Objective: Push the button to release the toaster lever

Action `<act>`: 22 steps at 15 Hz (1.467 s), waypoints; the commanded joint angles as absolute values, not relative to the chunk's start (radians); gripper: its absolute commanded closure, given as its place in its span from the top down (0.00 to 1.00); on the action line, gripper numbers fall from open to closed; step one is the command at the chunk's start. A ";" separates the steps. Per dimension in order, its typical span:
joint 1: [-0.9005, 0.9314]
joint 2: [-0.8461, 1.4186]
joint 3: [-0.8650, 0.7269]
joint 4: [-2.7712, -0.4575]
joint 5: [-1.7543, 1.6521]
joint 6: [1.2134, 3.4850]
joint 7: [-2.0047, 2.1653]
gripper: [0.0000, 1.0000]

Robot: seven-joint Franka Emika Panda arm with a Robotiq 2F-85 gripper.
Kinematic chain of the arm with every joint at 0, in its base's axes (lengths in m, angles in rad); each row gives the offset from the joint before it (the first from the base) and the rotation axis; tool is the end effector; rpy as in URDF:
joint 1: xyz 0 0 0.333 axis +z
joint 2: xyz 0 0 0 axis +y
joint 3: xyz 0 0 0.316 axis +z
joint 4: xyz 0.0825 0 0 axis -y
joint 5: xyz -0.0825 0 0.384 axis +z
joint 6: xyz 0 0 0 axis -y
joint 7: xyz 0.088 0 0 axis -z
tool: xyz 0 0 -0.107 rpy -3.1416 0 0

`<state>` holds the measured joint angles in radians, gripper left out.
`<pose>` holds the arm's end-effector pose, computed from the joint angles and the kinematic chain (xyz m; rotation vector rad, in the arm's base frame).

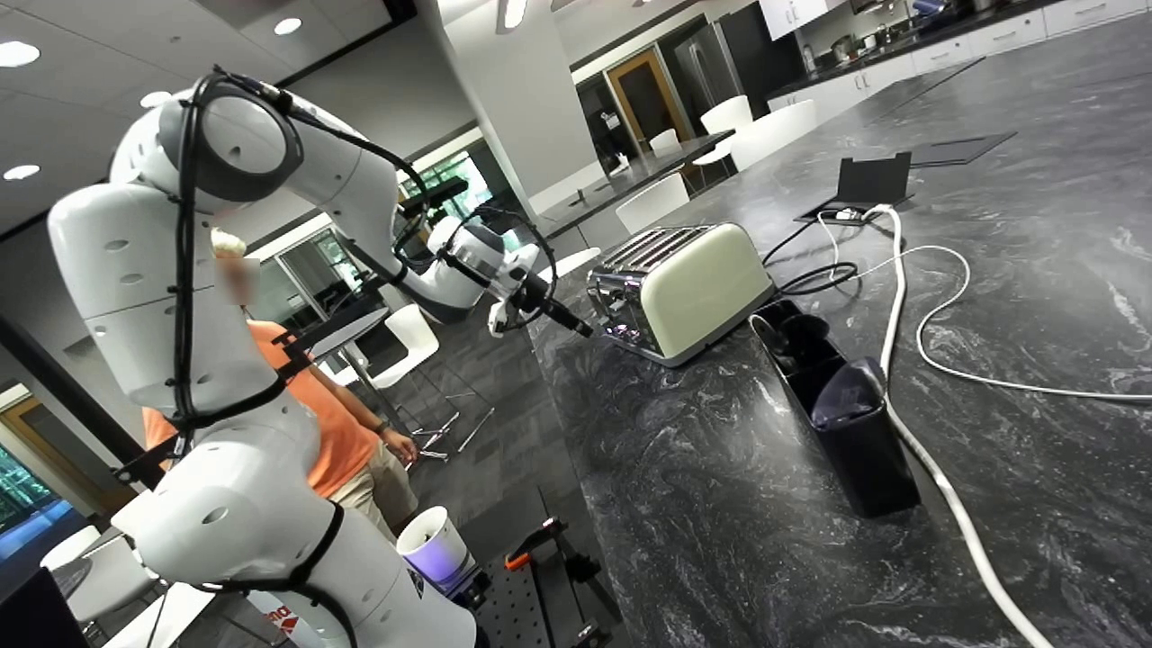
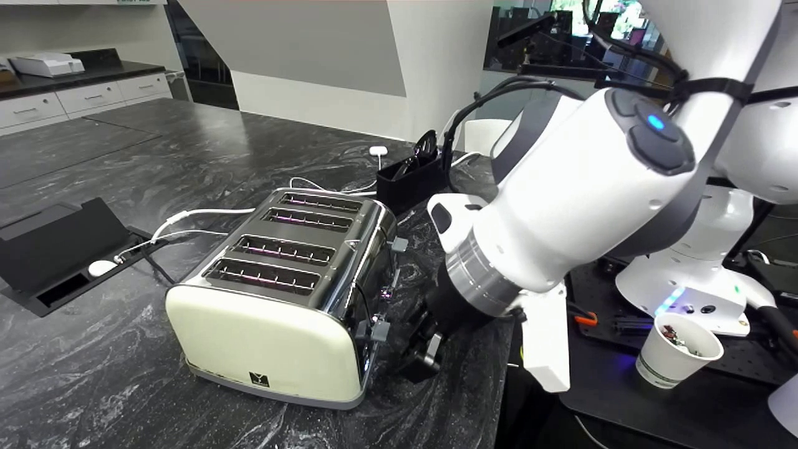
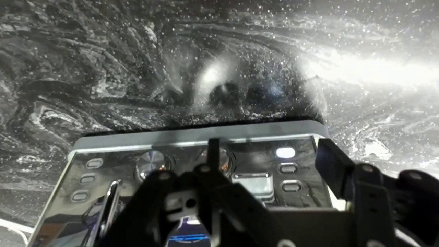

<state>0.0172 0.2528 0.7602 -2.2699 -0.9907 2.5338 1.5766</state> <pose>0.3775 0.3848 0.2832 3.0260 -0.0403 0.6799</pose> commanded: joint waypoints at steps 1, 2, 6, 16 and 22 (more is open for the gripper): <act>0.208 0.305 0.570 -2.219 -0.971 2.544 1.583 0.42; 0.254 0.308 0.522 -2.215 -0.977 2.550 1.596 0.34; 0.397 0.286 0.378 -2.229 -1.052 2.603 1.733 0.03; 0.424 0.312 0.348 -2.218 -1.243 2.641 1.929 0.00; 0.435 0.329 0.335 -2.206 -1.291 2.638 1.961 0.00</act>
<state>0.4180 0.3160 0.3589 -2.2216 -1.2510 2.6206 1.9180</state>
